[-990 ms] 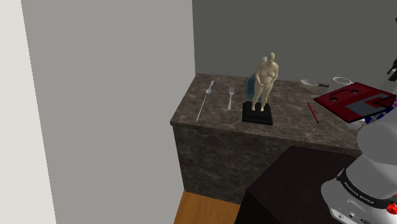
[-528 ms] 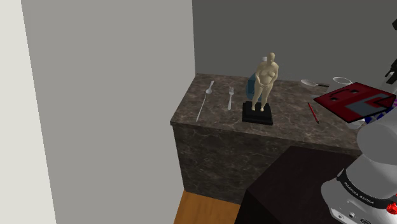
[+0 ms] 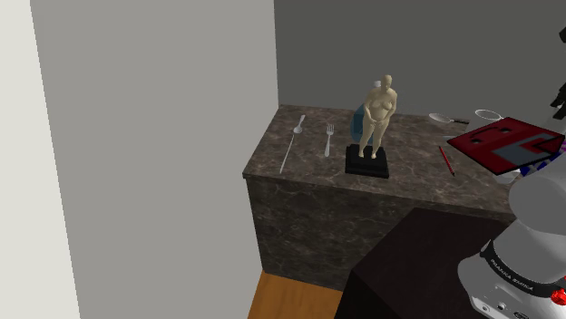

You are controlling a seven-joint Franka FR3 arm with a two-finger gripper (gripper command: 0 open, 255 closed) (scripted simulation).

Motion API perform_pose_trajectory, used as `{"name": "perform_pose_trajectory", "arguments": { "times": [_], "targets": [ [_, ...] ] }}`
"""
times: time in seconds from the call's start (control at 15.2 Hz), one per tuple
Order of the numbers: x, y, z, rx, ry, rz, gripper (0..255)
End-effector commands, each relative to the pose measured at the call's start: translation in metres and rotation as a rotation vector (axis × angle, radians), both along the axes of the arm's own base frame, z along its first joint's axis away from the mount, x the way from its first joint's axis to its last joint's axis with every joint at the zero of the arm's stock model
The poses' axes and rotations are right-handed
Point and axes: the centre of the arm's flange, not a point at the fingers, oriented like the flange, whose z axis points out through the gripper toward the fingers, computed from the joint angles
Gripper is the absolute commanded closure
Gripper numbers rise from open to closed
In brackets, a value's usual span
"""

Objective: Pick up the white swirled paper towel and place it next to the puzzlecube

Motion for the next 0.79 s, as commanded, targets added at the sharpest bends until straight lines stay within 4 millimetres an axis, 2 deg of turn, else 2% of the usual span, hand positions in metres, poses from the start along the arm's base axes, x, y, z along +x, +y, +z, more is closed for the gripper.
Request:
{"name": "perform_pose_trajectory", "arguments": {
  "times": [0.0,0.2,0.73],
  "targets": [
    [-0.001,0.001,0.013,0.0,0.0,0.0,0],
    [-0.003,0.002,0.05,0.0,0.0,0.0,0],
    [-0.003,0.002,0.05,0.0,0.0,0.0,0]
  ]
}}
